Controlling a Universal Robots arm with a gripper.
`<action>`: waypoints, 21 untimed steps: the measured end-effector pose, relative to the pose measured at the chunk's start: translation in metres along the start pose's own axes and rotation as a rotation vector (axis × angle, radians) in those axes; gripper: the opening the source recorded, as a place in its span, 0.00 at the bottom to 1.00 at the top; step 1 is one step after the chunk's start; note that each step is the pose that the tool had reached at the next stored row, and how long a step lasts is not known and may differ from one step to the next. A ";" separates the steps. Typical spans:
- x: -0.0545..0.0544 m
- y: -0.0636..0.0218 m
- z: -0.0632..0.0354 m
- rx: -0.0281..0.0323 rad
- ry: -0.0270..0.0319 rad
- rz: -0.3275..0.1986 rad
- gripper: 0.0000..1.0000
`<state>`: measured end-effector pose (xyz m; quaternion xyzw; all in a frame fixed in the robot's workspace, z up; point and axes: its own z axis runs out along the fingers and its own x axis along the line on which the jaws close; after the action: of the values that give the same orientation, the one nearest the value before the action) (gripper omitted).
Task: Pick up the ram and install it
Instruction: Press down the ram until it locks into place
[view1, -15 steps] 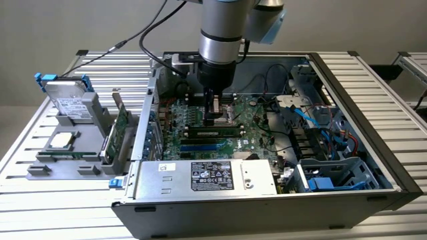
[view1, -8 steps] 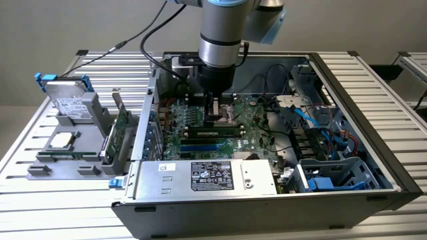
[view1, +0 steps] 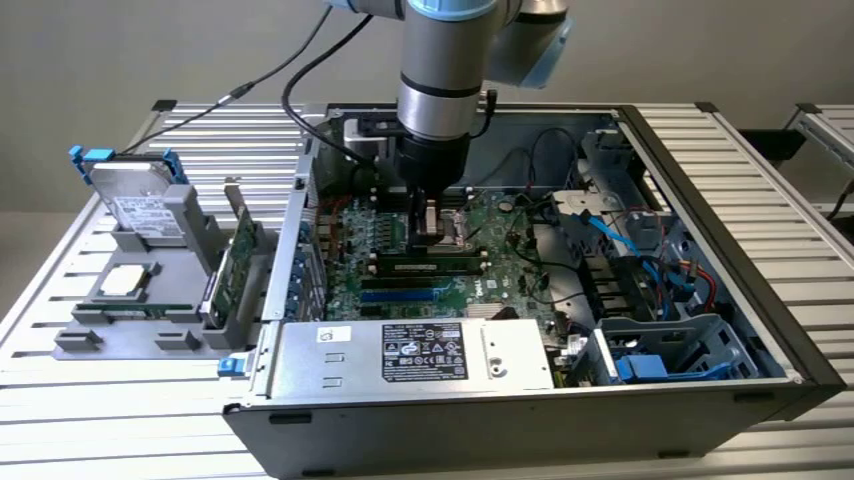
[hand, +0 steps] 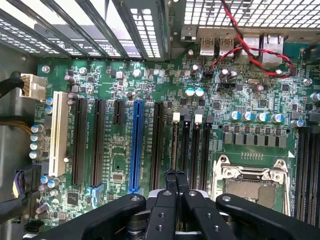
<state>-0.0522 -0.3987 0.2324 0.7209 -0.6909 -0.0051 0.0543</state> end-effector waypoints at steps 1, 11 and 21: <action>0.000 0.0000 0.0006 0.0000 0.0000 0.000 0.10; 0.000 -0.0002 0.0055 -0.0003 0.0012 0.000 0.10; 0.000 -0.0003 0.0075 -0.0003 0.0027 0.000 0.10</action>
<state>-0.0525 -0.3988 0.2250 0.7208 -0.6909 -0.0043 0.0553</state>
